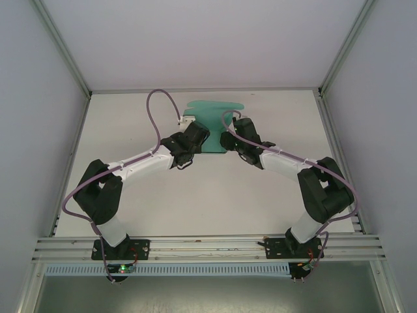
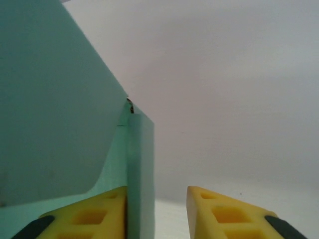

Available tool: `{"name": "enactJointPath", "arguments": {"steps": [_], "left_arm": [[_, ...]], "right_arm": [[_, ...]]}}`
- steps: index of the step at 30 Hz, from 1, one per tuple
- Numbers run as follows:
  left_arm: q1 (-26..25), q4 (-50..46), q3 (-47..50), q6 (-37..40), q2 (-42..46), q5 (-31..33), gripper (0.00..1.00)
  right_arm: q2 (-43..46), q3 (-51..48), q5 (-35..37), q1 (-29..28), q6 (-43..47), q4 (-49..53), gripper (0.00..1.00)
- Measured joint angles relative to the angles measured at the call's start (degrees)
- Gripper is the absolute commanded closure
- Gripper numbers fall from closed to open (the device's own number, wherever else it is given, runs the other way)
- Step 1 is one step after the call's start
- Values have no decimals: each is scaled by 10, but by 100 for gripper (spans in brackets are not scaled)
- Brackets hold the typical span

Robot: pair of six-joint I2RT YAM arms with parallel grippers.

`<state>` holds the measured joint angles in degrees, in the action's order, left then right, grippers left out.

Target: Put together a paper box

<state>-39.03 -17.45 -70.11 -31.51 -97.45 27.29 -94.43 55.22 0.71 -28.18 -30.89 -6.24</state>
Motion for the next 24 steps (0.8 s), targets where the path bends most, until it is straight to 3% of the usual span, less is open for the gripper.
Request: {"name": "enactJointPath", "arguments": {"steps": [6,14,16,20,24], "left_arm": [[0,-3,0,0,0,2,100],[0,-25,0,0,-1,14,100],[0,-26,0,0,-1,14,100],[0,-28,0,0,-2,8,100],[-3,-27,-4,0,-2,4,100]], "right_arm": [[-5,3,-1,-6,8,6,59],[-5,-7,23,-32,10,11,56],[4,-30,24,-31,5,-5,48],[30,-95,-4,-14,-21,-68,45],[50,-127,-50,13,-43,-121,26]]}}
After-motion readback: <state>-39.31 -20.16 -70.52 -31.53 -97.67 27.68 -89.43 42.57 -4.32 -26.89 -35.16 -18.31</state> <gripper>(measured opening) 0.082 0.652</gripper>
